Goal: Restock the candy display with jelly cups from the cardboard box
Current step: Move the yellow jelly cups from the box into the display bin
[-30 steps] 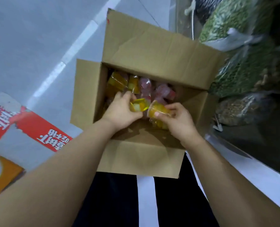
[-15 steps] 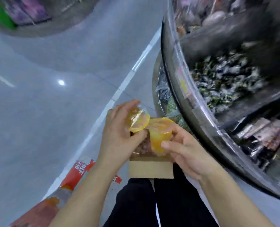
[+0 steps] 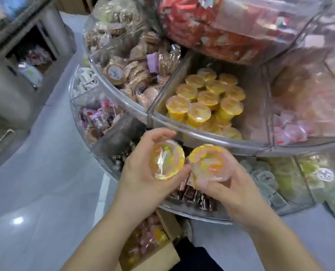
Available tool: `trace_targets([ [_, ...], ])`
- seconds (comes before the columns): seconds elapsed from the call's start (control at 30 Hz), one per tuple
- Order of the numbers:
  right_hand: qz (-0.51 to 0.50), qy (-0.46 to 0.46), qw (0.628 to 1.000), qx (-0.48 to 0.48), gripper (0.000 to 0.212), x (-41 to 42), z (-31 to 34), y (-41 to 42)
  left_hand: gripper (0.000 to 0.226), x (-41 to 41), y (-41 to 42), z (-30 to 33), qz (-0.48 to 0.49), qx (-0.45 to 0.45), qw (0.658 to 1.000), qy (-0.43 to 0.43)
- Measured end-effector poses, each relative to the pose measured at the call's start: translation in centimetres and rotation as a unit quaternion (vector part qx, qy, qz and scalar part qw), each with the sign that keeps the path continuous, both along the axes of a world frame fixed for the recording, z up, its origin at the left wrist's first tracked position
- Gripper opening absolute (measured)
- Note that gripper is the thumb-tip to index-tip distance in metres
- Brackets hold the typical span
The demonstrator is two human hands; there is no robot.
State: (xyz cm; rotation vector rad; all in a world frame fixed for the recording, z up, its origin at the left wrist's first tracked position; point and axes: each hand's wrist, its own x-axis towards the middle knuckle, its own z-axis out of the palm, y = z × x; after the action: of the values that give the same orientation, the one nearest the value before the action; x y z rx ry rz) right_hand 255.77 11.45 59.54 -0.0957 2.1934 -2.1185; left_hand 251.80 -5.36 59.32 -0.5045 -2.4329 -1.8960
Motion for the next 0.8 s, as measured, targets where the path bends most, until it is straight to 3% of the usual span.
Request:
trace_targets([
  [0.27,-0.075,0.036,0.994,0.065,0.046,-4.0,1.7,7.1,0.055,-5.7,7.5,2.7,-0.157,0.015,0.978,-0.139],
  [0.47,-0.142,0.037,0.981,0.124,0.051,-7.1,1.0,10.0,0.068,-9.1,10.1,2.3,-0.111,-0.120,0.986,-0.011],
  [0.53,-0.150,0.029,0.971,0.184,0.055,-7.9,0.7,11.0,0.073,-9.9,10.7,1.9,-0.095,-0.143,0.985,0.024],
  [0.63,-0.121,0.040,0.948,0.291,0.064,-8.4,0.6,11.9,0.062,-10.7,11.3,1.3,-0.083,-0.172,0.979,0.074],
  [0.8,-0.048,0.070,0.918,0.387,0.061,-9.2,0.5,12.1,0.056,-11.0,11.4,1.1,-0.092,-0.210,0.973,0.042],
])
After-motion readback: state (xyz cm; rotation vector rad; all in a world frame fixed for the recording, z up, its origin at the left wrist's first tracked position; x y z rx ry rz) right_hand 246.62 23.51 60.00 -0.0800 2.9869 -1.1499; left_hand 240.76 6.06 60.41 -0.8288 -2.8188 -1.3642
